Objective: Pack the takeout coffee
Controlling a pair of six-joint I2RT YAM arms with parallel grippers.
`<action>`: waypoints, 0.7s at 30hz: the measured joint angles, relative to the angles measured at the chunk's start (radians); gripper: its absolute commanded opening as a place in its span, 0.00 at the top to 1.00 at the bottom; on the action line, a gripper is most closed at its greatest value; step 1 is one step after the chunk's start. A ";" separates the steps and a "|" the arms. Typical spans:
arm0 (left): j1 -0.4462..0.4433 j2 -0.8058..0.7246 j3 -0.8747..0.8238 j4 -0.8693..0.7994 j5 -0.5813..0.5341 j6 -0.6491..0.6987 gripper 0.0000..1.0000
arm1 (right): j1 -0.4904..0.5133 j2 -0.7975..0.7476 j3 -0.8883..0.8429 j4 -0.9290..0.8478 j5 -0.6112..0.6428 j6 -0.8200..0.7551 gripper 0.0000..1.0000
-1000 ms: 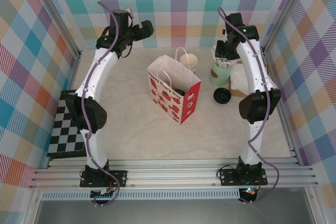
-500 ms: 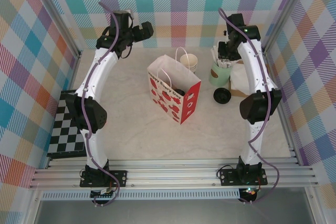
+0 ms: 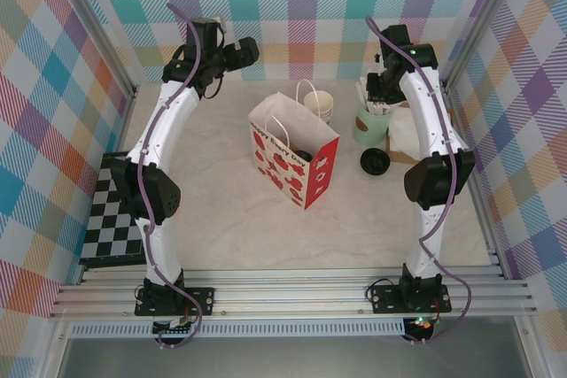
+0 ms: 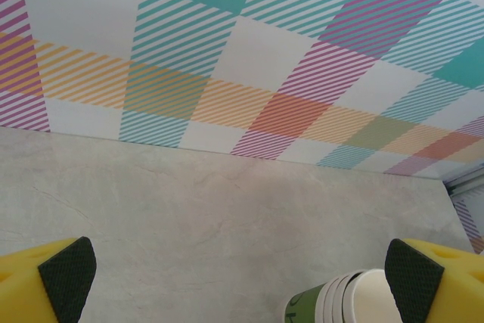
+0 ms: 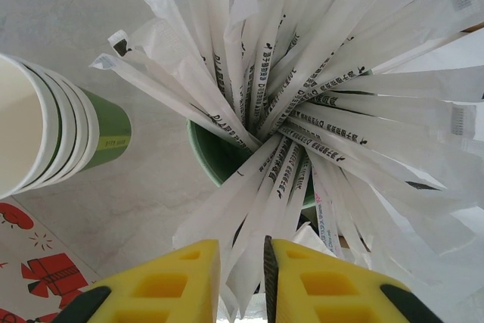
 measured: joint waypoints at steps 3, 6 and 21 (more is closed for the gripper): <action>0.000 0.000 0.000 -0.004 0.000 0.006 0.00 | 0.000 0.000 -0.006 0.000 0.000 -0.003 0.76; 0.000 0.000 0.000 -0.006 0.000 0.006 0.00 | 0.000 0.000 -0.011 -0.001 0.001 -0.004 0.76; 0.000 0.000 0.000 -0.021 0.011 0.007 0.00 | 0.018 -0.027 -0.001 -0.002 0.050 -0.019 1.00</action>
